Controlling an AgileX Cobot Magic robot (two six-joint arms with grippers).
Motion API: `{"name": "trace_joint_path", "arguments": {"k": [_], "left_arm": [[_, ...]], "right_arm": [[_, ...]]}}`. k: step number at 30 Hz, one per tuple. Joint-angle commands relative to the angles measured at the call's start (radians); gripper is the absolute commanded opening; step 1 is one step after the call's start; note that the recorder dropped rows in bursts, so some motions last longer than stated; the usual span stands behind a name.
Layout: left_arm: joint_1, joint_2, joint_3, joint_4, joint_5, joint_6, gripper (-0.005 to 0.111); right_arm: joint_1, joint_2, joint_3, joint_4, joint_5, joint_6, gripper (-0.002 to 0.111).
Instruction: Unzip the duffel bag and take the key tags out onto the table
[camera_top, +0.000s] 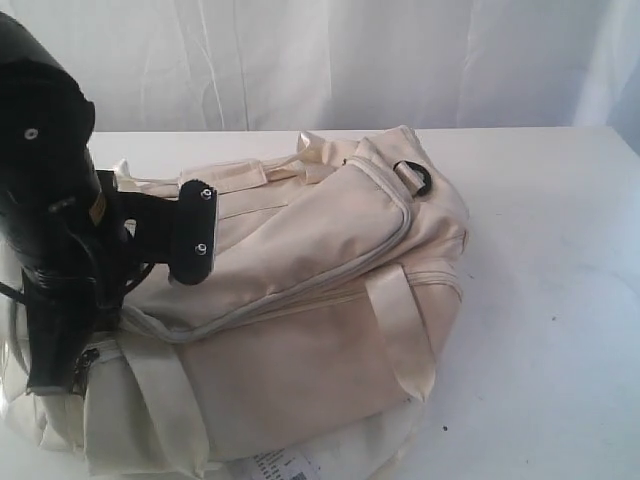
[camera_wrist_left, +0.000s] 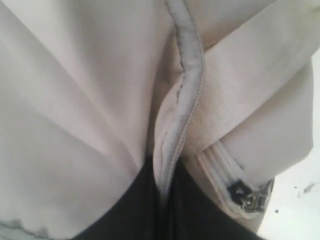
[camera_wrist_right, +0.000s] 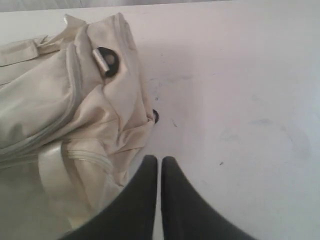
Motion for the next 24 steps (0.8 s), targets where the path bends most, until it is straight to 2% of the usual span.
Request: {"name": "trace_joint_path", "arguments": {"k": [1,5,7,8,10,12,17,21,24], "left_arm": [[-0.002,-0.034,0.008,-0.094,-0.014,-0.054,0.022],[-0.003,-0.049,0.008,-0.107,-0.021,-0.153,0.062],[-0.003,-0.066,0.008,-0.109,-0.007,-0.155,0.078],[-0.003,-0.079,0.008,-0.109,0.003,-0.157,0.084],[-0.003,-0.107,-0.004,-0.109,0.010,-0.189,0.087],[-0.003,-0.142,-0.038,-0.115,0.002,-0.248,0.085],[-0.003,-0.220,-0.090,-0.124,-0.010,-0.357,0.077],[-0.003,-0.227,-0.088,-0.124,-0.014,-0.449,0.054],[-0.003,-0.225,-0.047,-0.107,-0.042,-0.449,0.033]], "right_arm": [[0.002,0.067,-0.022,0.207,-0.027,-0.174,0.017],[0.002,0.169,-0.082,0.358,-0.035,-0.301,0.041],[0.002,0.240,-0.126,0.475,-0.067,-0.403,0.053],[0.002,0.271,-0.150,0.521,-0.085,-0.460,0.059],[0.002,0.360,-0.211,0.635,-0.100,-0.574,0.067],[0.005,0.461,-0.283,0.711,-0.072,-0.642,0.071],[0.070,0.712,-0.445,0.720,-0.052,-0.669,0.071],[0.139,0.922,-0.600,0.718,-0.055,-0.710,0.071],[0.176,1.053,-0.712,0.690,-0.035,-0.632,0.070]]}}
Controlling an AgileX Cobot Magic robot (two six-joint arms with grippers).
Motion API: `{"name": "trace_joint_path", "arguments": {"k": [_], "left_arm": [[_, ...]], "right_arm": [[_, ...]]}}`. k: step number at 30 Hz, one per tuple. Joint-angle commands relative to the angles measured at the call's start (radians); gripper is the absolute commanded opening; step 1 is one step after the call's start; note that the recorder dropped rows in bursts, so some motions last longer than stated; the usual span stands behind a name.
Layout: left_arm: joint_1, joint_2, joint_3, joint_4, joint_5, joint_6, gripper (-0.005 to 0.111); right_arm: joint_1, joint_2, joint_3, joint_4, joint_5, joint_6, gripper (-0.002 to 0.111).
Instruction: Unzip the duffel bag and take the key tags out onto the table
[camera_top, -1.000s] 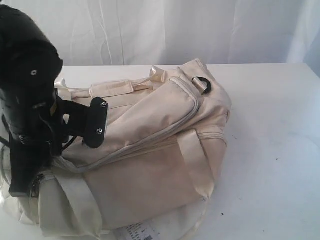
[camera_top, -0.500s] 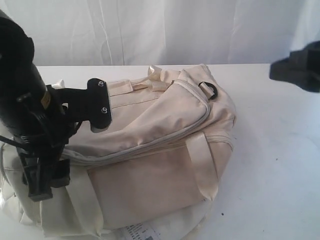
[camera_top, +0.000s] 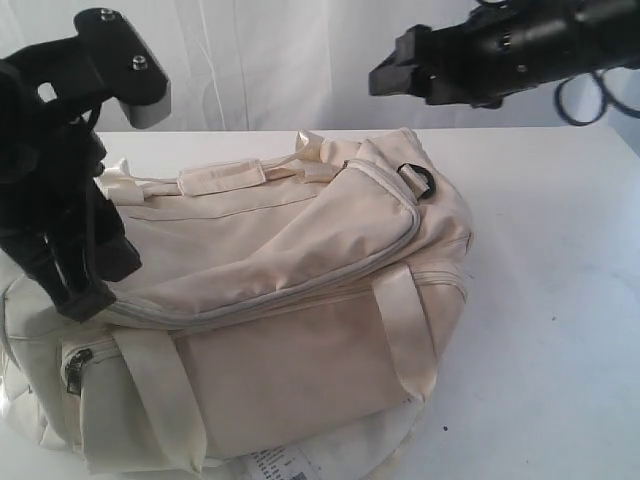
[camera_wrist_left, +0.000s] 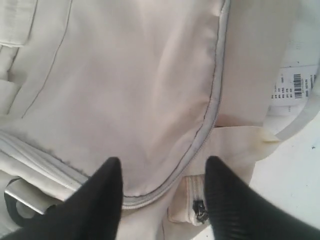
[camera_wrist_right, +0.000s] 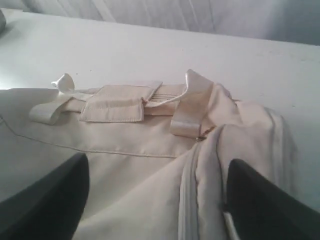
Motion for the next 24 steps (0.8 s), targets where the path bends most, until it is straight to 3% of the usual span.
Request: {"name": "trace_joint_path", "arguments": {"k": [1,4,8,10,14,20,24], "left_arm": [[-0.003,-0.005,0.059,0.010,-0.024,-0.030,0.025],[-0.003,-0.005,0.113,0.033,-0.059,-0.030,0.002],[-0.003,-0.005,0.124,0.037,-0.080,-0.030,0.000],[-0.003,-0.005,0.124,0.037,-0.082,-0.030,0.000],[-0.001,-0.005,0.124,0.039,-0.101,-0.030,0.000],[0.106,-0.002,0.125,0.038,-0.181,-0.047,0.000],[0.187,-0.002,0.125,-0.087,-0.262,0.006,0.000]], "right_arm": [[0.056,0.190,-0.172,-0.049,0.043,0.092,0.070],[0.081,0.298,-0.276,-0.239,0.083,0.246,0.067],[0.090,0.372,-0.337,-0.480,0.166,0.517,0.055],[0.090,0.380,-0.344,-0.520,0.221,0.549,0.043],[0.090,0.356,-0.344,-0.579,0.327,0.535,-0.001],[0.090,0.266,-0.314,-0.644,0.419,0.542,0.000],[0.090,0.188,-0.221,-0.688,0.412,0.580,0.000]]}}
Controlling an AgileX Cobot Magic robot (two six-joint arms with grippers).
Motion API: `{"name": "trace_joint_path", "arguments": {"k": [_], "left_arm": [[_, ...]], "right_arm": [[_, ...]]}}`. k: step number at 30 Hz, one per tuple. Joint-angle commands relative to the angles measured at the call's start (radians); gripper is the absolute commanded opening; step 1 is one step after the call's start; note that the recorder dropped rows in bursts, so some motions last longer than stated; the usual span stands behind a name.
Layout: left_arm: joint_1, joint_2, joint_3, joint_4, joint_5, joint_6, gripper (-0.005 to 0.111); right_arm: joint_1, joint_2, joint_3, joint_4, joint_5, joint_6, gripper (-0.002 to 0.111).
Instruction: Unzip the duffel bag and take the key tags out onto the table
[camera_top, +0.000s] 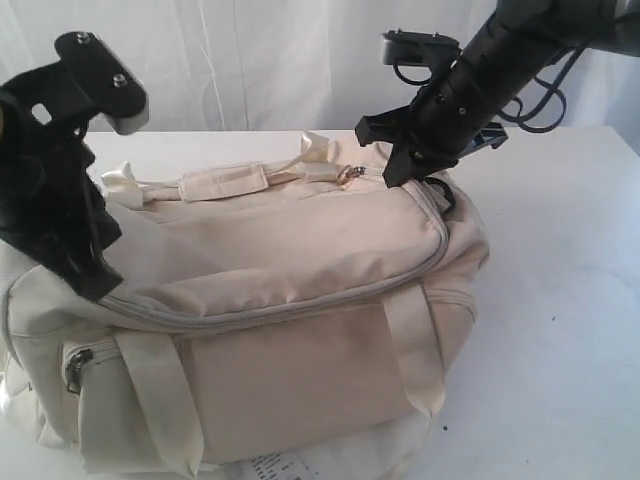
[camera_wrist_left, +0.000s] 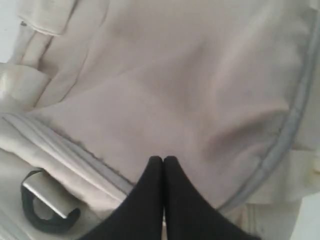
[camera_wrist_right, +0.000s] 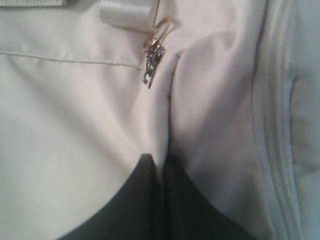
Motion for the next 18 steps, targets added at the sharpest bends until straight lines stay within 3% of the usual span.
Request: {"name": "trace_joint_path", "arguments": {"k": [1,5,9,11,14,15,17,18], "left_arm": [[0.078,0.001,0.002,-0.182,-0.093,0.095,0.000],[0.110,0.089,-0.092,-0.441,-0.108,0.275,0.000],[0.167,0.294,-0.286,-0.659,0.087,0.402,0.000],[0.196,0.400,-0.371,-0.765,0.150,0.438,0.000],[0.208,0.512,-0.480,-0.883,0.181,0.448,0.000],[0.205,0.561,-0.528,-0.907,0.181,0.448,0.000],[0.205,0.631,-0.590,-0.951,0.159,0.448,0.000],[0.205,0.653,-0.606,-0.957,0.146,0.448,0.000]], "right_arm": [[-0.004,-0.092,0.110,-0.078,0.047,0.029,0.000],[-0.004,-0.106,0.188,-0.076,0.016,0.029,0.000],[-0.004,-0.106,0.208,-0.071,0.017,0.014,0.001],[-0.004,-0.107,0.208,-0.071,0.029,-0.015,0.008],[-0.012,-0.117,0.198,-0.071,0.063,-0.034,0.030],[-0.018,-0.135,0.195,-0.079,0.074,-0.034,0.055],[-0.043,-0.178,0.188,-0.098,0.076,-0.031,0.085],[-0.052,-0.200,0.187,-0.105,0.076,-0.026,0.089]]}}
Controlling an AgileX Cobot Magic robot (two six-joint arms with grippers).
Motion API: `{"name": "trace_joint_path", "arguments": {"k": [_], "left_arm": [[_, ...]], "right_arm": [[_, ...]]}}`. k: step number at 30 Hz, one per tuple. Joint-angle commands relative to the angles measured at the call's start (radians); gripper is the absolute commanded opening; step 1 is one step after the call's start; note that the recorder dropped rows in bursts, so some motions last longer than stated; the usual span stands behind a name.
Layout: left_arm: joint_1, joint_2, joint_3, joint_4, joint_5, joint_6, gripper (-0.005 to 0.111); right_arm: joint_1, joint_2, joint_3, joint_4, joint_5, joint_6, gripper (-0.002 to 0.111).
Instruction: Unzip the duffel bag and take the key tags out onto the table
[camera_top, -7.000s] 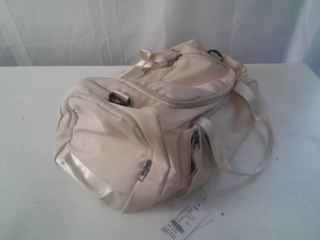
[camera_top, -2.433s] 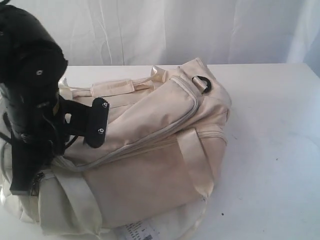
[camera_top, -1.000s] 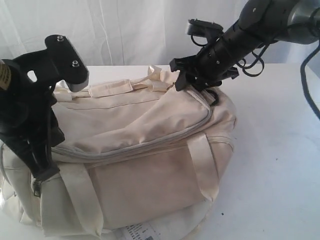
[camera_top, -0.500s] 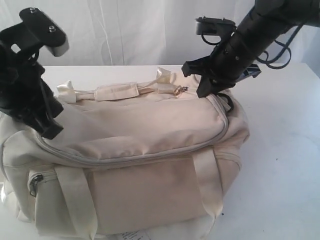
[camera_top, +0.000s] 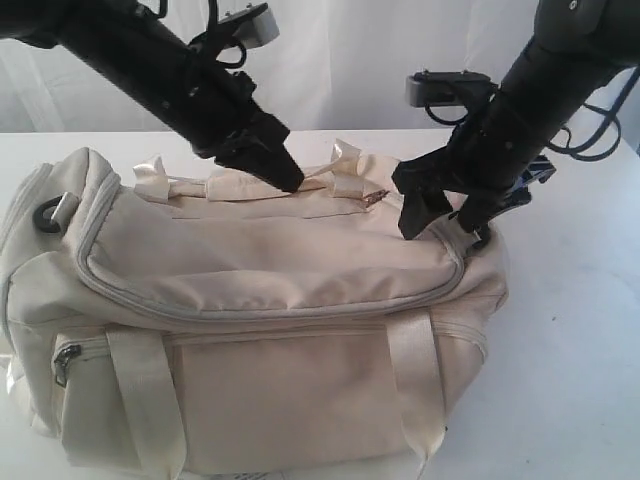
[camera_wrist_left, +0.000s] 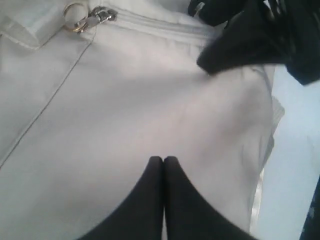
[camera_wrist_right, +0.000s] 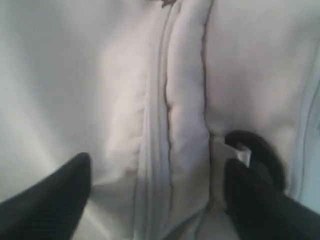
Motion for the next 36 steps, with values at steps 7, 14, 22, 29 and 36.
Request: {"name": "trace_joint_path", "arguments": {"k": [7,14,22,29,36], "left_arm": [[-0.016,0.315,-0.249,-0.188,-0.213,0.002,0.079],[-0.046,0.478,-0.353,-0.204,-0.312,0.002,0.070],[-0.046,0.492,-0.355,-0.176,-0.377,-0.080,0.070],[-0.046,0.508,-0.360,-0.157,-0.411,-0.112,0.070],[-0.046,0.533,-0.360,-0.134,-0.380,-0.158,0.070]], "right_arm": [[-0.069,-0.406,0.078,-0.060,0.096,0.032,0.086],[-0.069,-0.622,0.213,-0.057,-0.021,0.032,0.086],[-0.069,-0.660,0.227,-0.057,-0.040,0.032,0.086],[-0.069,-0.661,0.227,-0.057,-0.037,0.039,0.086],[-0.069,-0.661,0.227,-0.052,-0.044,0.039,0.086]]}}
